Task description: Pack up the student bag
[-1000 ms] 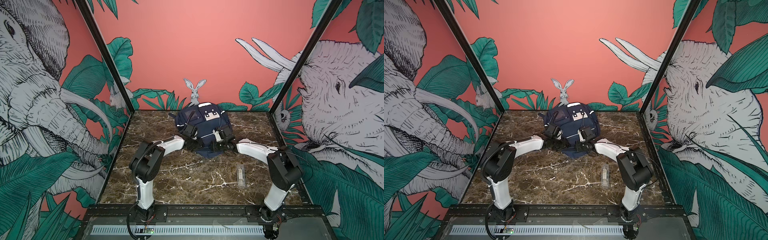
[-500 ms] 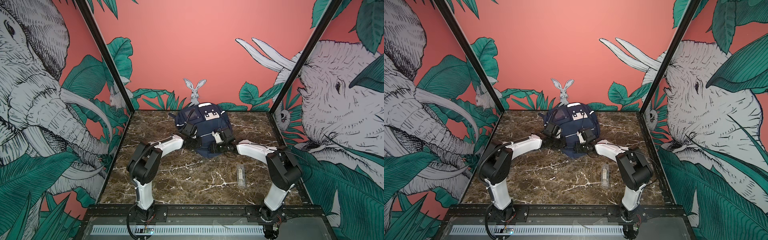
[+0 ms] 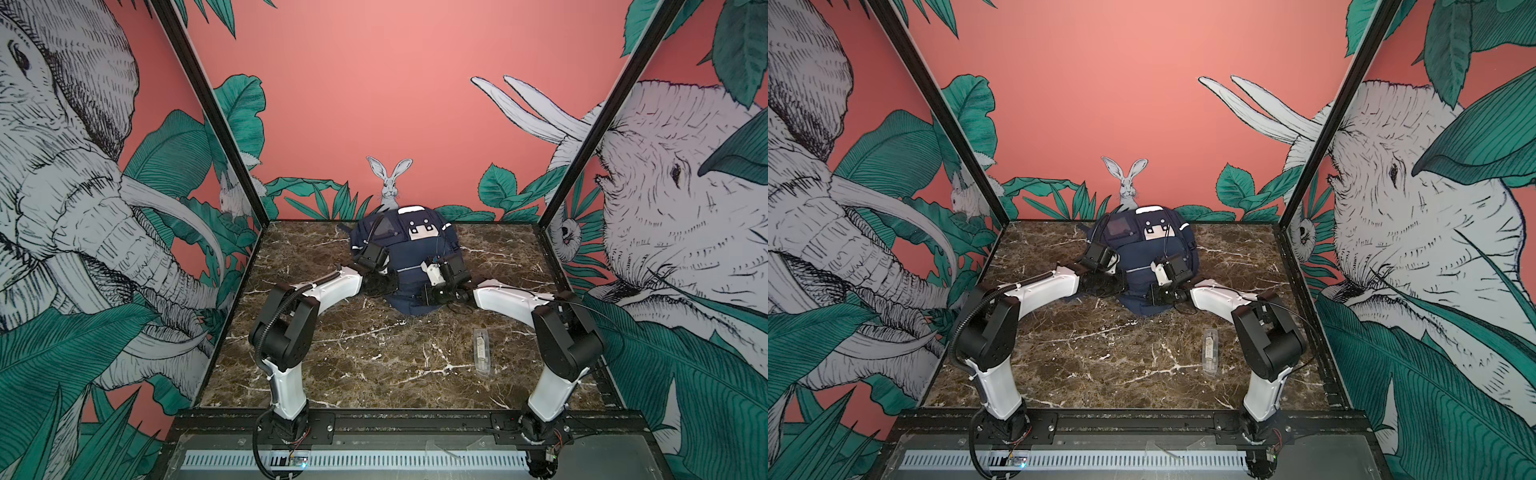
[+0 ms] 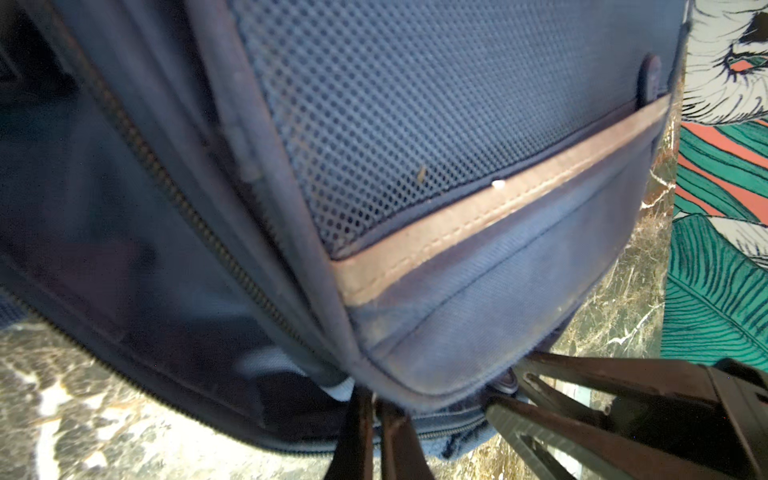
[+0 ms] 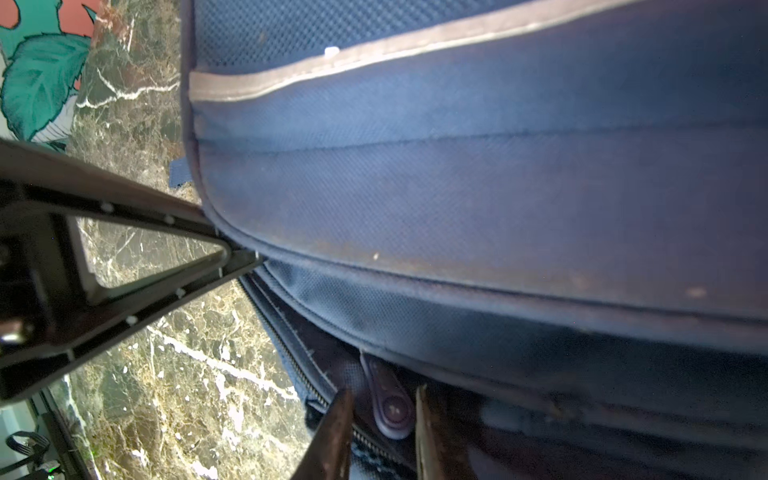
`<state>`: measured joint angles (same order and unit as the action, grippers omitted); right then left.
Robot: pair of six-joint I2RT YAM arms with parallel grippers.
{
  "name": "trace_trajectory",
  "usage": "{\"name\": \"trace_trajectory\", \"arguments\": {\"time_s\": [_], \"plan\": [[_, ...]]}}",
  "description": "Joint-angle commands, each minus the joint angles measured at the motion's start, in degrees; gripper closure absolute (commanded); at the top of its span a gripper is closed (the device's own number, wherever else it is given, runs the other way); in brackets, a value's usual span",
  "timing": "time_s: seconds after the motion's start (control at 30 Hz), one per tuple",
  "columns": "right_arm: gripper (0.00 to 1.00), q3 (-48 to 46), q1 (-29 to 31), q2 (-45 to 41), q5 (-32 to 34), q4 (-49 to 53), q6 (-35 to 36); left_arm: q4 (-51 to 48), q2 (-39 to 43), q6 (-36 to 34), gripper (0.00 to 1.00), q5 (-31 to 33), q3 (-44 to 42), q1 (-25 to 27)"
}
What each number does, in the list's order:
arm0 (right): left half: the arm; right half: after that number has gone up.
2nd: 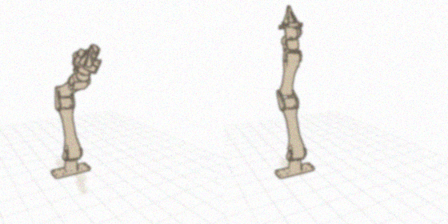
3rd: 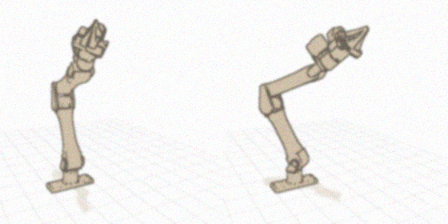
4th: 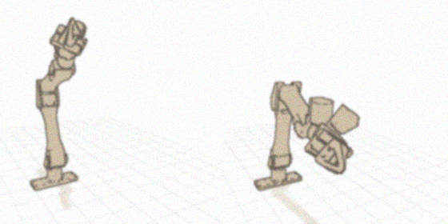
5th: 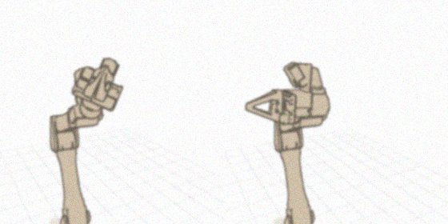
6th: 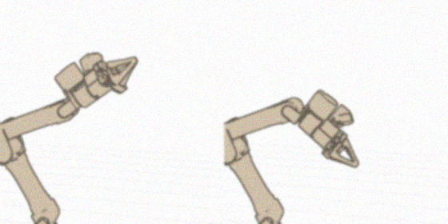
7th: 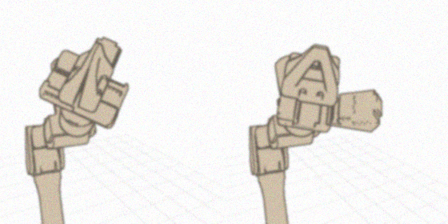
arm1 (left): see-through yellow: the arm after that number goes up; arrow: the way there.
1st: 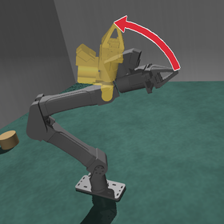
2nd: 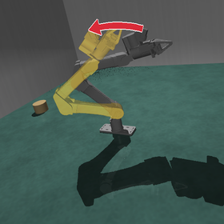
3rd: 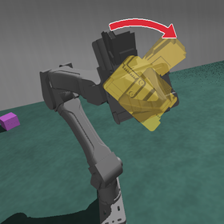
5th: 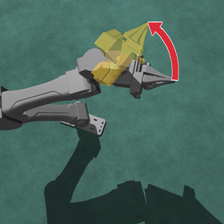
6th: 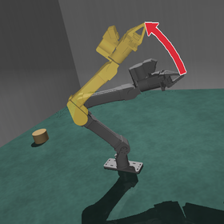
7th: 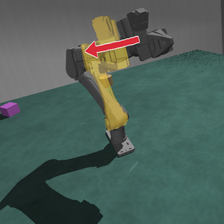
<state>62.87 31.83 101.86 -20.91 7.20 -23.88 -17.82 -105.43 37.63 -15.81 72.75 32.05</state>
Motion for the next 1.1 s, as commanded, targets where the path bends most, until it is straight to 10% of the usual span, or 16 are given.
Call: {"name": "trace_trajectory", "arguments": {"time_s": [0.0,1.07], "plan": [[0.75,0.04,-0.02,1.05,-1.86,-1.2,0.13,0.5,3.39,-1.45,1.0,-0.12,2.38,-0.31],[0.97,-6.16,-0.9,-8.02,3.05,1.31,1.74,-1.96,8.13,-3.74,1.0,0.41,1.92,-9.88]]}}
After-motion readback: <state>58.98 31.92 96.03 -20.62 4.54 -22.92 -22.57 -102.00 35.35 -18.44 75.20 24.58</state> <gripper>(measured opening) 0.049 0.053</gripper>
